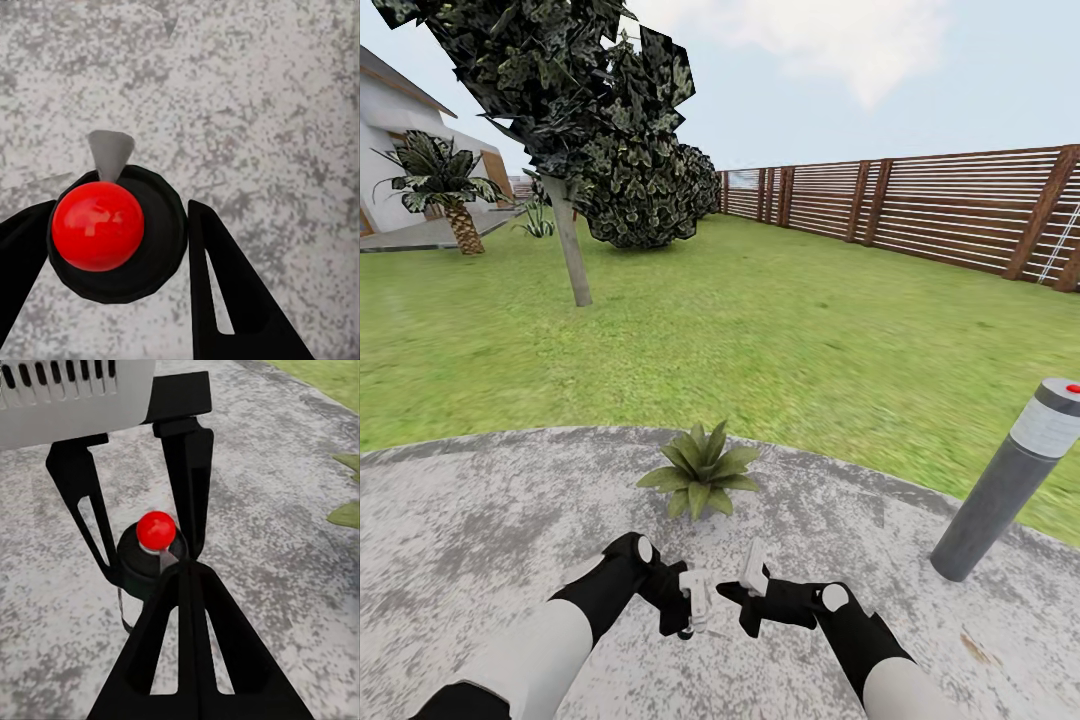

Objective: Pick up the pesticide atomizer in the garden and spray insectifuge to fully cover both potted plants in the garden.

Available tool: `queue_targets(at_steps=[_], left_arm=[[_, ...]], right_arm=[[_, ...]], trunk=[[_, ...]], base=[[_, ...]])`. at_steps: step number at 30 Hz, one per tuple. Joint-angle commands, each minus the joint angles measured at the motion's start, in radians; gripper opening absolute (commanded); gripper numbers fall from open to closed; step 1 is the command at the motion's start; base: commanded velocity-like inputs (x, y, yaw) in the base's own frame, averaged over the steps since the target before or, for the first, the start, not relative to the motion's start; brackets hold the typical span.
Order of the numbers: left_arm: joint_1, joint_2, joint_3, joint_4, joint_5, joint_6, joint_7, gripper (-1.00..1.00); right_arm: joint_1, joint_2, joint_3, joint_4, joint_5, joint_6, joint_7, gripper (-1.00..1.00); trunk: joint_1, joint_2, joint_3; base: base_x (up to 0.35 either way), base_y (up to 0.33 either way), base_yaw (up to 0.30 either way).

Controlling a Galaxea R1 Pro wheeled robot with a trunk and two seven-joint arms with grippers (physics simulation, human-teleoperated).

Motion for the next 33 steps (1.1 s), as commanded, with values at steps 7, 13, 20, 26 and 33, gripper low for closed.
queue_targets(at_steps=[7, 13, 20, 26, 33], left_arm=[[-0.001, -0.001, 0.012, 0.001, 0.005, -0.034, -0.007, -1.00], [-0.001, 0.000, 0.012, 0.001, 0.053, -0.051, -0.039, -1.00], [-0.001, 0.001, 0.012, 0.000, 0.068, -0.051, -0.044, -1.00], [-0.001, 0.000, 0.013, -0.006, 0.069, -0.050, -0.043, -1.00], [-0.001, 0.000, 0.013, -0.008, 0.101, -0.052, -0.043, -1.00]], right_arm=[[-0.001, 0.001, -0.008, 0.000, 0.007, -0.003, 0.006, -1.00], [-0.001, 0.001, -0.008, 0.000, 0.008, -0.003, 0.006, -1.00], [-0.001, 0.001, -0.008, 0.000, 0.008, -0.003, 0.006, -1.00], [-0.001, 0.001, -0.008, 0.000, 0.007, -0.003, 0.006, -1.00], [-0.001, 0.001, -0.008, -0.001, 0.007, -0.003, 0.006, -1.00]], trunk=[[0.000, 0.000, -0.001], [0.000, 0.000, -0.001], [0.000, 0.000, -0.001], [0.000, 0.000, -0.001], [0.000, 0.000, -0.001]], base=[[0.000, 0.000, 0.000], [0.000, 0.000, 0.000], [0.000, 0.000, 0.000], [0.000, 0.000, 0.000], [0.000, 0.000, 0.000]])
